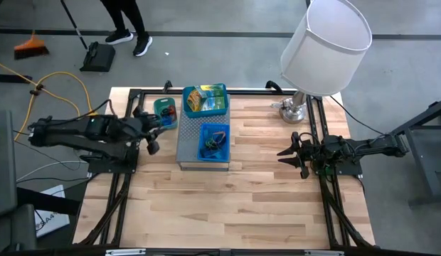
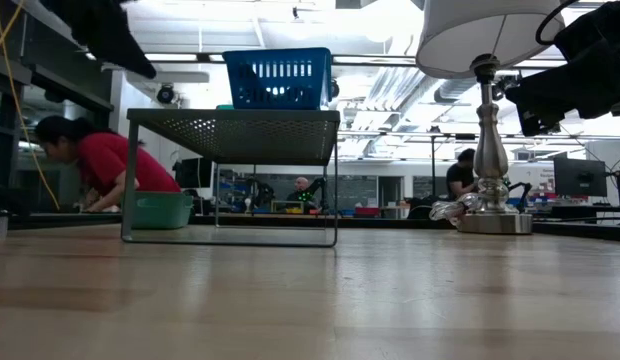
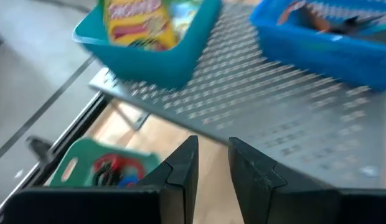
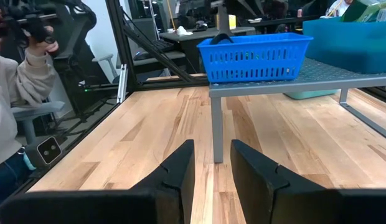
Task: Pick & Place Office Desk Supplies
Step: Put the dark green bin with spring keychains on the shelf
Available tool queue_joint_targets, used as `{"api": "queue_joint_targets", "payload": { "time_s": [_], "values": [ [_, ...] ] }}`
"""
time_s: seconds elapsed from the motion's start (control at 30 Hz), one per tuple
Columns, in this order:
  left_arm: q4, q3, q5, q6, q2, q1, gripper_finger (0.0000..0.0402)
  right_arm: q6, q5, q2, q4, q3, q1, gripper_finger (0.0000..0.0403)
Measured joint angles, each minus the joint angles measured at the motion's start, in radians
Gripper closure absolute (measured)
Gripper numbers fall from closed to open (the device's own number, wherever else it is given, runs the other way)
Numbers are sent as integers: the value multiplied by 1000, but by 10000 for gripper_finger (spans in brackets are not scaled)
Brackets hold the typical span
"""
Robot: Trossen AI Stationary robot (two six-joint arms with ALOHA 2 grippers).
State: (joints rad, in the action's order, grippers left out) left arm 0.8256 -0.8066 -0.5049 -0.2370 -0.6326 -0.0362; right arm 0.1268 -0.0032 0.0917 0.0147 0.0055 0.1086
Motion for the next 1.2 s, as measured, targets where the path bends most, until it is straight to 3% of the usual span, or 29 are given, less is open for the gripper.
{"api": "queue_joint_targets", "payload": {
  "time_s": [0.4, 0.57, 0.93, 1.07, 1.2],
  "values": [
    [40, 0, 40, 170, -89, 217, 319, 0, 0, 0, 1, 0, 0, 311],
    [45, 0, 166, 210, -132, 355, 319, 0, 0, 0, 1, 0, 0, 311],
    [42, 0, 538, 383, -196, 800, 319, 0, 0, 0, 1, 0, 0, 311],
    [41, 0, 605, 449, -245, 909, 319, 0, 0, 0, 1, 0, 0, 311],
    [38, 0, 609, 525, -316, 938, 319, 0, 0, 0, 1, 0, 0, 311]
  ]
}}
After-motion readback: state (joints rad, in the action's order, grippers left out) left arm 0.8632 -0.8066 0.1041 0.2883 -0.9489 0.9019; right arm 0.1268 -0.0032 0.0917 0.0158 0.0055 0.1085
